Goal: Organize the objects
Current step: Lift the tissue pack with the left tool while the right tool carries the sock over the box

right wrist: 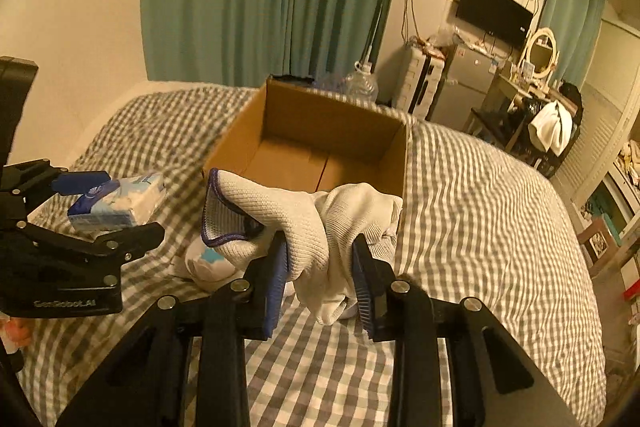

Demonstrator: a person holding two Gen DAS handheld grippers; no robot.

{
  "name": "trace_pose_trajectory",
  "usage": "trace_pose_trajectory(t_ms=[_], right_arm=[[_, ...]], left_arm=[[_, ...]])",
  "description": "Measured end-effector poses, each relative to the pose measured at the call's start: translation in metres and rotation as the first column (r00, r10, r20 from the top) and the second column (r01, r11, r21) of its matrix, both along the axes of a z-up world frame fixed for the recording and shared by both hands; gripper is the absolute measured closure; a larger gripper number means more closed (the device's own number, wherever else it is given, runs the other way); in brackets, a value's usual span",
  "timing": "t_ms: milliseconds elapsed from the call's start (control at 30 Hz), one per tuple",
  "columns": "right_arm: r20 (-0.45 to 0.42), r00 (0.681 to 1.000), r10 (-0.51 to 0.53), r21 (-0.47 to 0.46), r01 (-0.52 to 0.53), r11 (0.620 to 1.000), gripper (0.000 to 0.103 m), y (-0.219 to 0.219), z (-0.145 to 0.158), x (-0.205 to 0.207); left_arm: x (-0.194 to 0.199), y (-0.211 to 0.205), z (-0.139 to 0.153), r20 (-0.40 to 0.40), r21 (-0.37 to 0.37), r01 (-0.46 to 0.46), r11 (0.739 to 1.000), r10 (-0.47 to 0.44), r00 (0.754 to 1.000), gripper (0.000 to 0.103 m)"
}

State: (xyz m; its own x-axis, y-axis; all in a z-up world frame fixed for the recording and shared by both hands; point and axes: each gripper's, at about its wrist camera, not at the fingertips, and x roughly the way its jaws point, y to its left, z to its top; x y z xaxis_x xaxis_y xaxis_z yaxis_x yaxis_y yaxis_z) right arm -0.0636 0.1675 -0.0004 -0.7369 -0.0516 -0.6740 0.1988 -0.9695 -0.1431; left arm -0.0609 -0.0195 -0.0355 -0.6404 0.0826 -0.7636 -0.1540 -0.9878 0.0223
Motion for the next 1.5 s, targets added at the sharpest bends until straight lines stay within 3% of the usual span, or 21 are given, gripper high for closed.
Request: trace_pose_trajectory(t_ms=[300,500,767,1100,1333,1500], right_arm=[[-0.089,0.995,0.039,-0.002,-0.039,0.999,0.073,-0.003,0.048,-0.001],[-0.114,0.991,0.063,0.015,-0.062,0.998,0.073,-0.005,0.068,-0.02],[-0.135,0.988,0.078,0.003,-0.079,0.997,0.073,0.002,0.083,-0.048],[-0.111,0.992,0.056,-0.066,-0.064,0.996,0.073,0.025,0.074,-0.12],[-0.084,0.996,0.018,-0.087,-0.026,0.996,0.073,0.038,0.058,-0.17],[-0.06,0.998,0.001,-0.109,-0.007,0.994,0.073,0.045,0.039,-0.191]], left_arm=[[-0.012,0.008,0.04,-0.085,0.018,0.036,0.999,-0.035,0.996,0.017],[-0.037,0.013,0.06,-0.099,0.046,0.069,0.997,-0.064,0.993,0.017],[-0.073,0.017,0.078,-0.123,0.014,0.095,0.995,-0.093,0.988,0.017],[-0.148,0.045,0.068,-0.089,0.016,0.136,0.991,-0.134,0.987,0.017],[-0.194,0.06,0.039,-0.036,0.021,0.124,0.992,-0.123,0.992,0.017],[-0.207,0.066,0.017,-0.022,-0.027,0.131,0.991,-0.132,0.991,0.017]])
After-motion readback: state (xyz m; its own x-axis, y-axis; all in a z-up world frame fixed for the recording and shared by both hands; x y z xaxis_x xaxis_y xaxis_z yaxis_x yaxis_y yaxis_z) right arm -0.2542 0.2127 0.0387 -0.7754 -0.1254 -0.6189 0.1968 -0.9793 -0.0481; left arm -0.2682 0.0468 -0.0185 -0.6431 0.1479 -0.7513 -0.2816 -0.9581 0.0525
